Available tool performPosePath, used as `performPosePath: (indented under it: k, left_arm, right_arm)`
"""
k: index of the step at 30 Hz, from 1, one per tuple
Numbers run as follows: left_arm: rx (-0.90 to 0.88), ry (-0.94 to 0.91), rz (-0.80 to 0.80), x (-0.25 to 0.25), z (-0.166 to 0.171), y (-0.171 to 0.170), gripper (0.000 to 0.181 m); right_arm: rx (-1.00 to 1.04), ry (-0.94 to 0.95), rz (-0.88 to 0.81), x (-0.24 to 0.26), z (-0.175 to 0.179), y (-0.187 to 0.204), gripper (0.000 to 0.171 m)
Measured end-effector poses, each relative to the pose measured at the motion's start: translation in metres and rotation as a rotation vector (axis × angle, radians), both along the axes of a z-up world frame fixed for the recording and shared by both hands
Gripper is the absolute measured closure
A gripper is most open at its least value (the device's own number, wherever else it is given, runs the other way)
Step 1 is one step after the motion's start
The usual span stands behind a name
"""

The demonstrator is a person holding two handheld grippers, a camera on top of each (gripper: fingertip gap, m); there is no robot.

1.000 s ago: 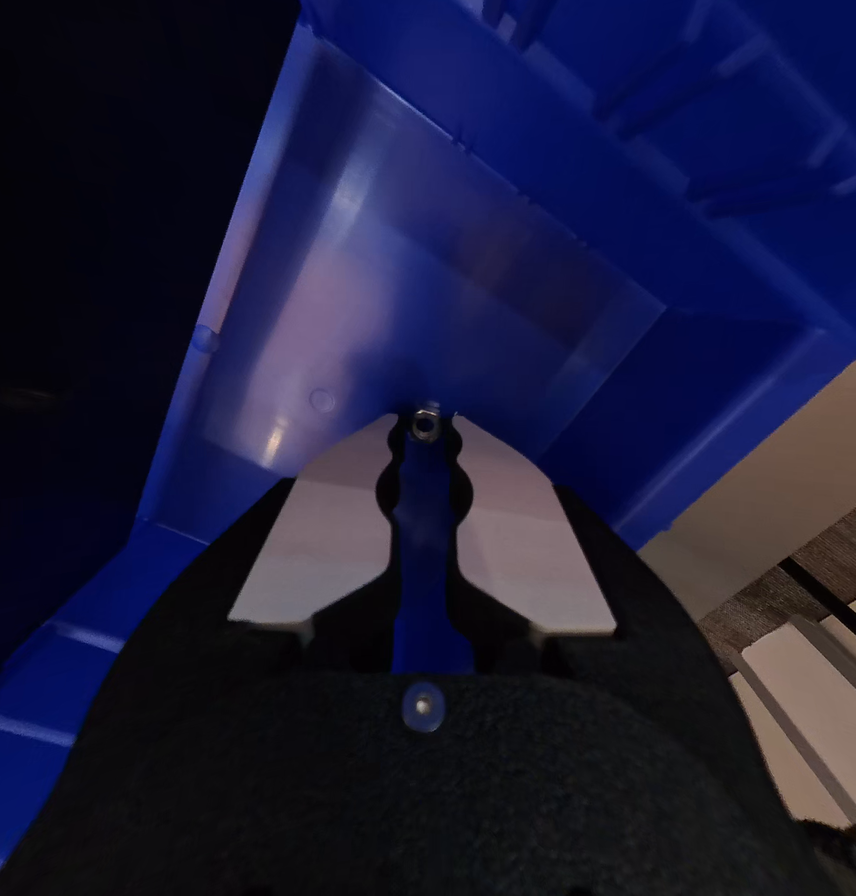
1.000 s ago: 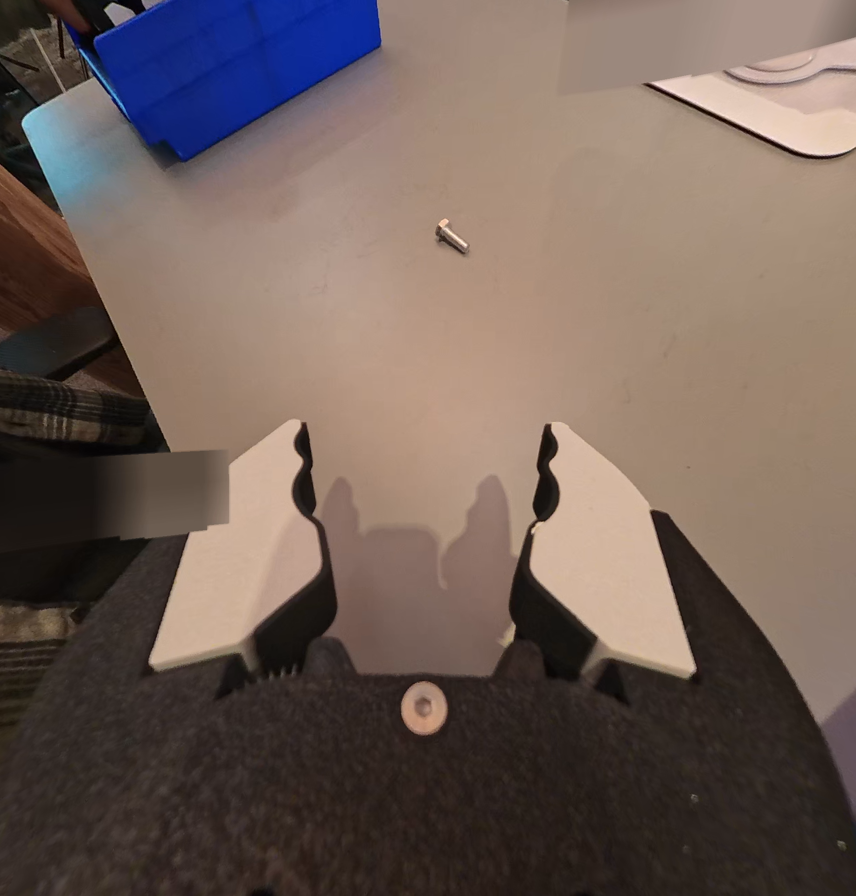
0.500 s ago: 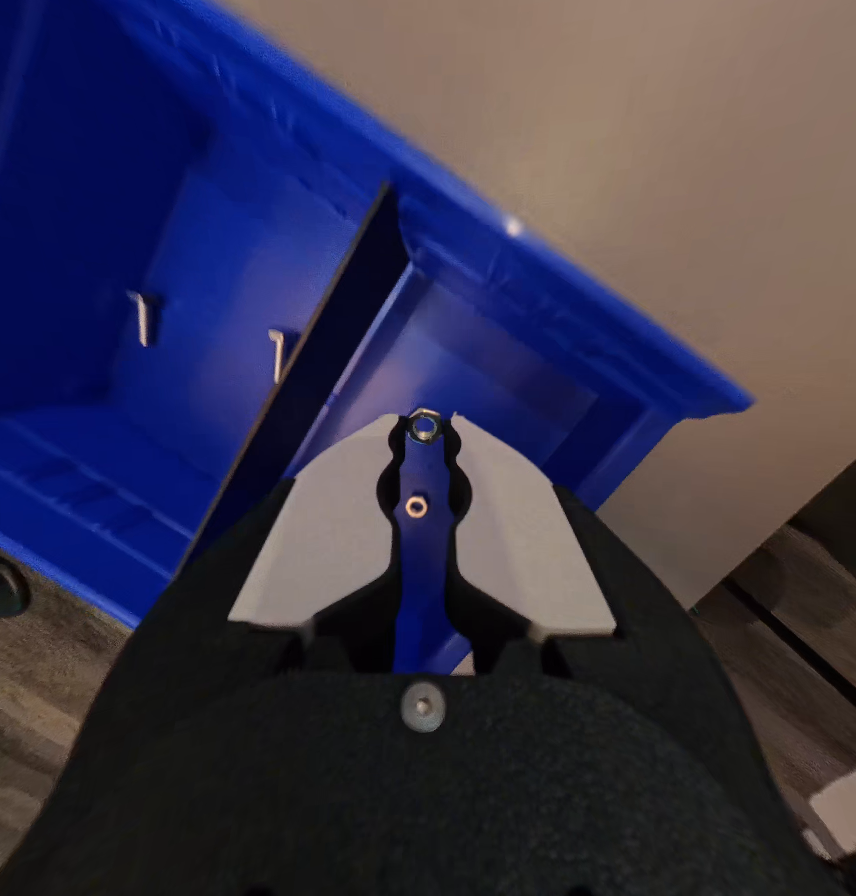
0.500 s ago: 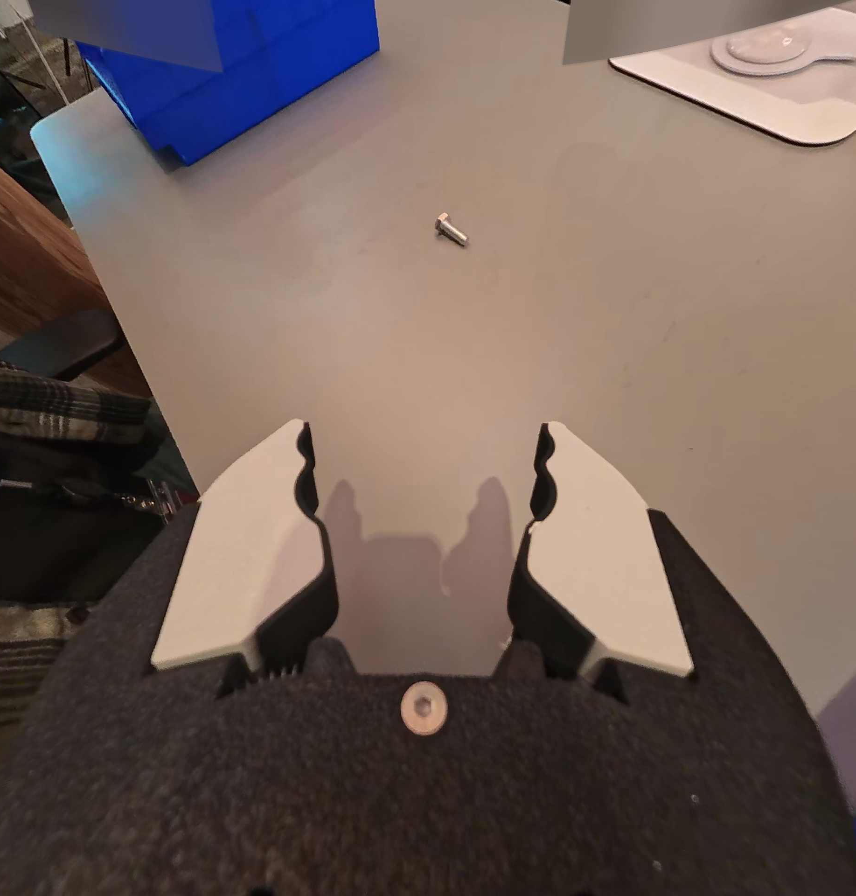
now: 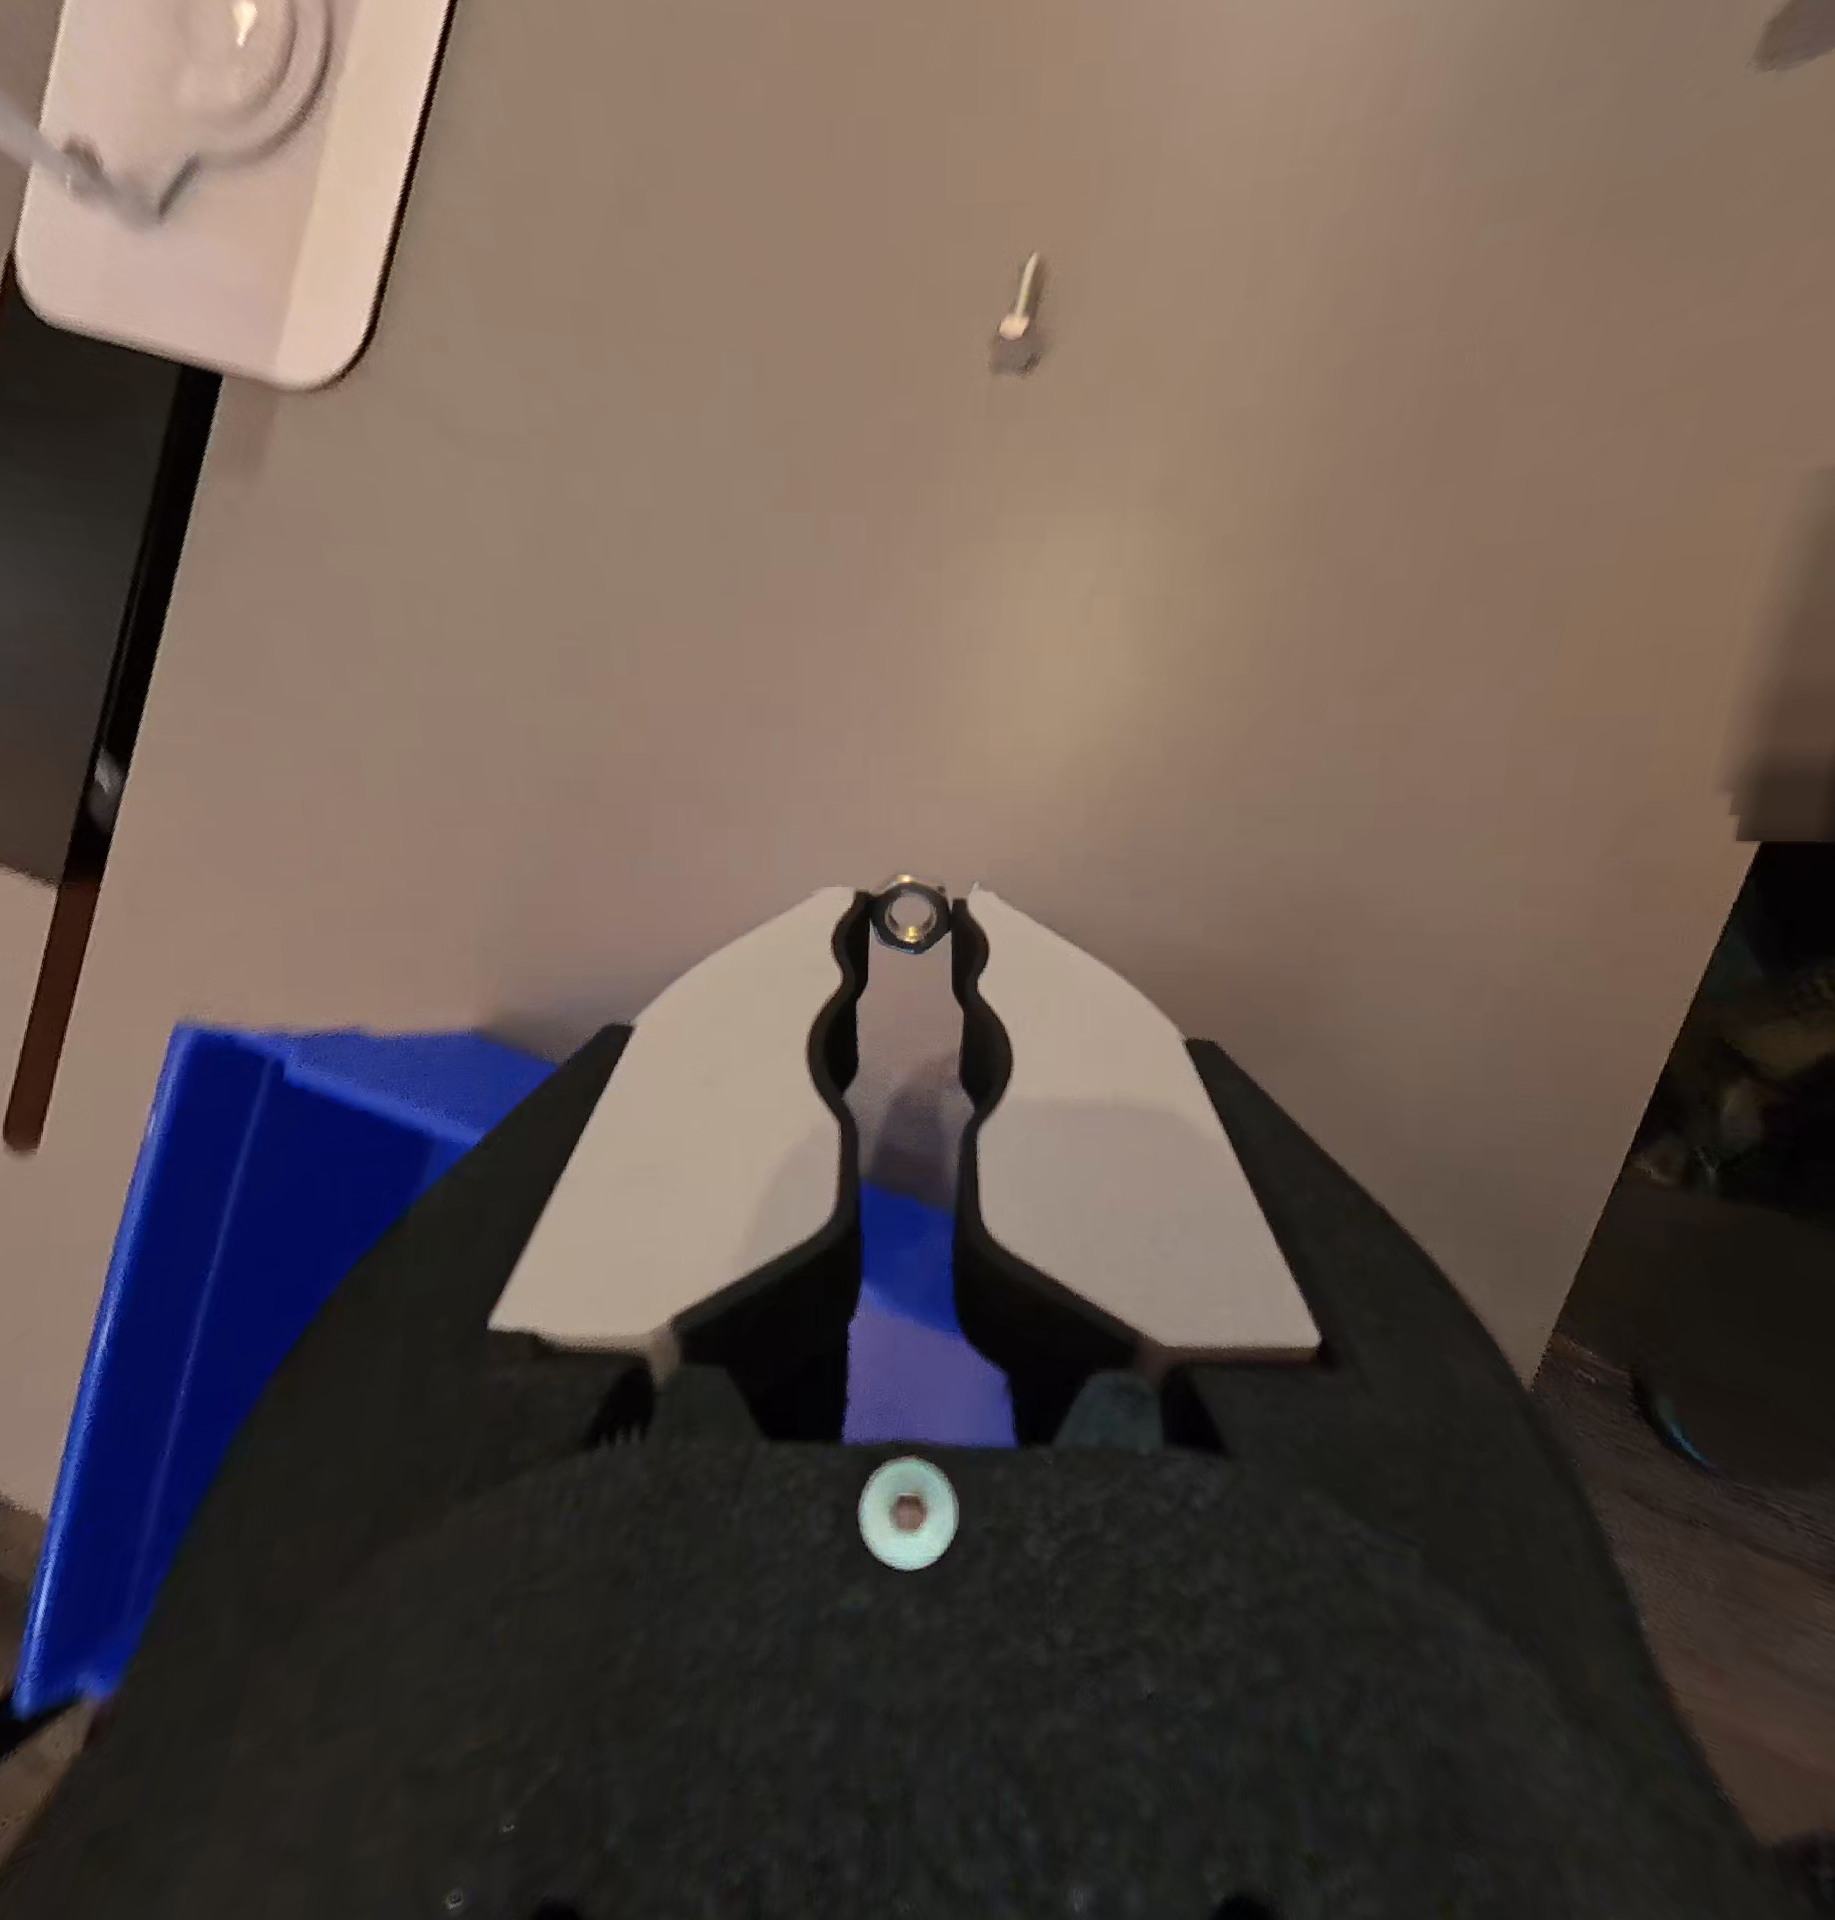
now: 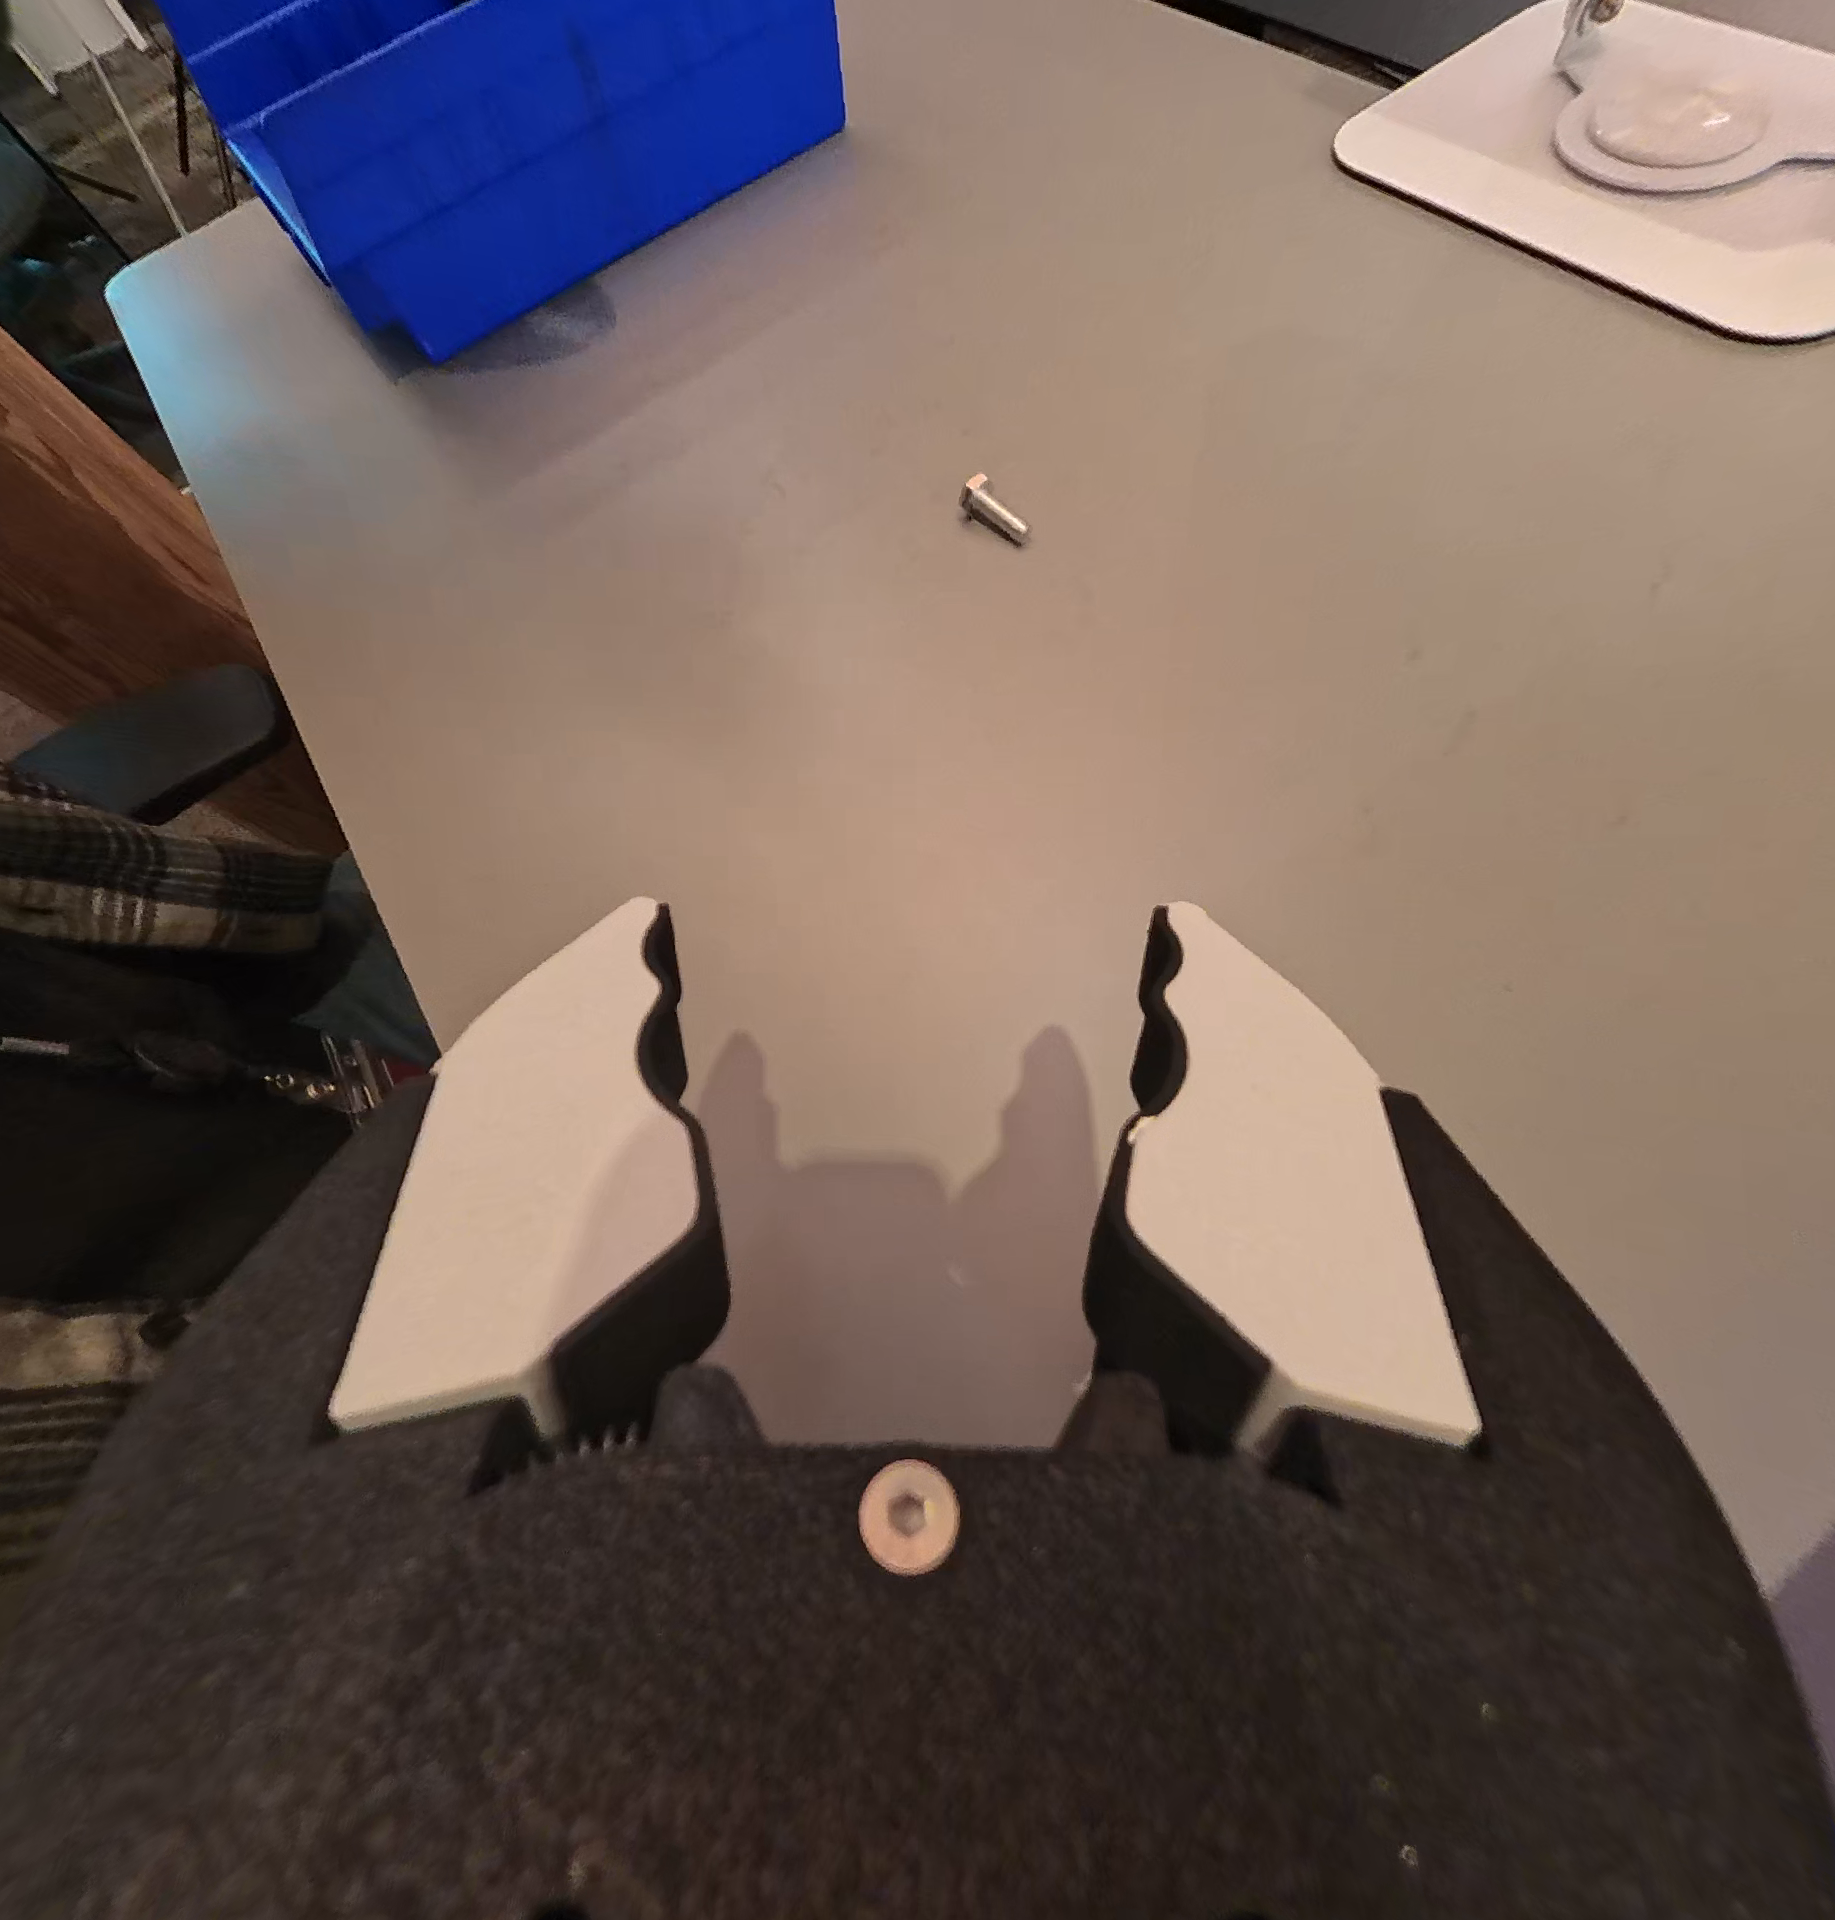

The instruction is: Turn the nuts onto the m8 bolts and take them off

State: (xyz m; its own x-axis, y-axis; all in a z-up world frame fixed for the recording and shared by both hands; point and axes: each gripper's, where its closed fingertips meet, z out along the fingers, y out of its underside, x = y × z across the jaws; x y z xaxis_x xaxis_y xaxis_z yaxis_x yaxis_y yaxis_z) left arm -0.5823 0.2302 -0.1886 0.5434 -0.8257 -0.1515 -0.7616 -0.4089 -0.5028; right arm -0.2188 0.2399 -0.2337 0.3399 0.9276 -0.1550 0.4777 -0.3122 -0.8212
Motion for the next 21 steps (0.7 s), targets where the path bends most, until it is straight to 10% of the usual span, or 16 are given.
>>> performPosePath:
  k: [21]
  left_arm:
    - [-0.138,-0.067,-0.288,0.179,-0.098,0.044,0.168]
  right_arm:
    - [-0.011,-0.022,-0.006,0.006,-0.003,0.0,0.087]
